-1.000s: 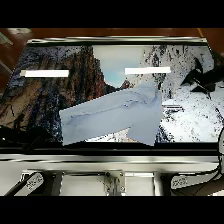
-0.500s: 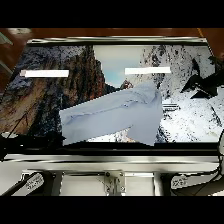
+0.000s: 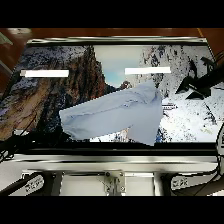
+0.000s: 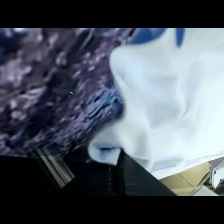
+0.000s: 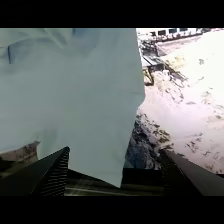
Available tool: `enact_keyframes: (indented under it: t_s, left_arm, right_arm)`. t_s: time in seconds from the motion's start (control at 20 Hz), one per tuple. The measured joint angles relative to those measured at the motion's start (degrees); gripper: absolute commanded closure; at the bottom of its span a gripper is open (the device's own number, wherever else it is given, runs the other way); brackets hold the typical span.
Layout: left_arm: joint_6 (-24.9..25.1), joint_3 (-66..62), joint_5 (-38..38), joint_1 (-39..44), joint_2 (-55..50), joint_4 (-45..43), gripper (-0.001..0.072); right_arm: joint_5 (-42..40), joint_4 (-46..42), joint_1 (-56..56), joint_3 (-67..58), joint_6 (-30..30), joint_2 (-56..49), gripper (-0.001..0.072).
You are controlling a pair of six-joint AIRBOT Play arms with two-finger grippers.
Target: Fold the shirts.
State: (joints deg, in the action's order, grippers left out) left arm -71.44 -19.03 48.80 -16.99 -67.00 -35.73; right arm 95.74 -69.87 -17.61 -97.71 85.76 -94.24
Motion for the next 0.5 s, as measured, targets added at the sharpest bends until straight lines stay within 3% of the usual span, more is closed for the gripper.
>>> enact_keyframes:
  t_s: [0.15,0.3,0.5]
  left_arm:
    - [0.96,-0.28,0.28,0.61,0.79,0.68,0.0668]
    - [2.49,-0.68,3.26,0.85,3.76,1.66,0.0668]
    - [3.52,-0.87,4.96,0.94,9.33,2.19,0.0668]
  right_arm:
    - [-1.75,1.16,-0.31,8.41,-1.53,0.0,0.0038]
    - [-8.85,3.37,-0.39,17.31,-1.97,-0.09,0.013]
    - [-17.9,6.19,-0.39,24.94,-1.79,-2.4,0.0127]
